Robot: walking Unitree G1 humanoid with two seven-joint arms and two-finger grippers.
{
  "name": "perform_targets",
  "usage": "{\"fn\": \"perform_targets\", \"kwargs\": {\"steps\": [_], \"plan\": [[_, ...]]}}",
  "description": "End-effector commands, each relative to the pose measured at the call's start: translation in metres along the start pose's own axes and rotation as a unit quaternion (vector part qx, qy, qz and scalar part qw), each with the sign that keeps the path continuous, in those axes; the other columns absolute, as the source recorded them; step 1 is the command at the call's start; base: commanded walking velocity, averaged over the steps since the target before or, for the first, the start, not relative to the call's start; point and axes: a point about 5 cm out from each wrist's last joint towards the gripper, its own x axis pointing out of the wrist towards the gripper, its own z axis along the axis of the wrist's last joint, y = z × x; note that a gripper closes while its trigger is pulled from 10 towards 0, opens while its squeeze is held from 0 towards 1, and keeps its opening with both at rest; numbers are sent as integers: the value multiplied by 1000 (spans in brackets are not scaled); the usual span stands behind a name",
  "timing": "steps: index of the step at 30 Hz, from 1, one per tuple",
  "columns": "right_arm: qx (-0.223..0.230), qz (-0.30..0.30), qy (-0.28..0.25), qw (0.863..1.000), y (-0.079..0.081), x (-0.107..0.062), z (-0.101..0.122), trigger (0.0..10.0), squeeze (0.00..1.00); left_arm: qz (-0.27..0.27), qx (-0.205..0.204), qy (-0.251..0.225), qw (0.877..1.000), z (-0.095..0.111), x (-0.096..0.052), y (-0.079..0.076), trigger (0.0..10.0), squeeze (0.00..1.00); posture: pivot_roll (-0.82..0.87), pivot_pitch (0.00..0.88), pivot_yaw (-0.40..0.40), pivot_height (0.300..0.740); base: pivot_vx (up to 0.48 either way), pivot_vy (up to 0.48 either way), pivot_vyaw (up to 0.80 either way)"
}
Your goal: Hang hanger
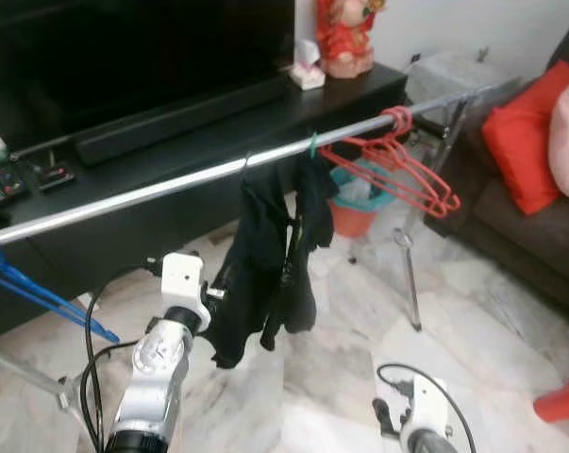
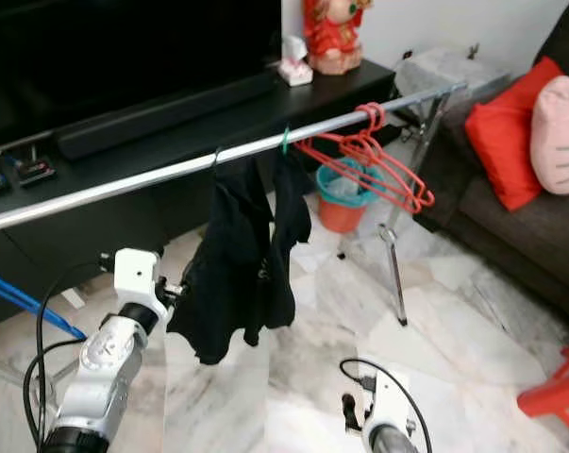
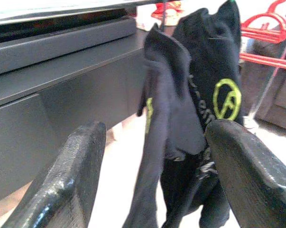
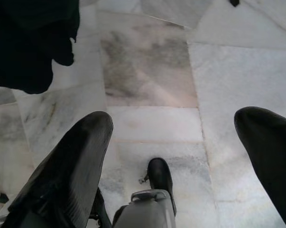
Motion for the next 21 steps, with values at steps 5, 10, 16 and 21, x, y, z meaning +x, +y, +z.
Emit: {"fn": "perform_targets", "kwargs": {"steps": [5,10,16,21], "plan": [[0,0,4,1000,0,0,-1,10000,0,-1,0,-5,1000,5,0,0,10000,0,-16,0,18,740,293,0,-165],[-1,0,4,1000,0,0,0,10000,0,0,-2,-7,1000,6,2,1,10000,0,-16,0,17,740,316,0,-675],[0,0,-2,1000,0,0,1,10000,0,0,-4,-7,1000,6,2,1,10000,0,-18,0,17,740,331,0,-192],[-1,1,-2,1000,0,0,2,10000,0,14,0,-13,1000,9,2,5,10000,0,-16,0,15,740,337,0,0]]}}
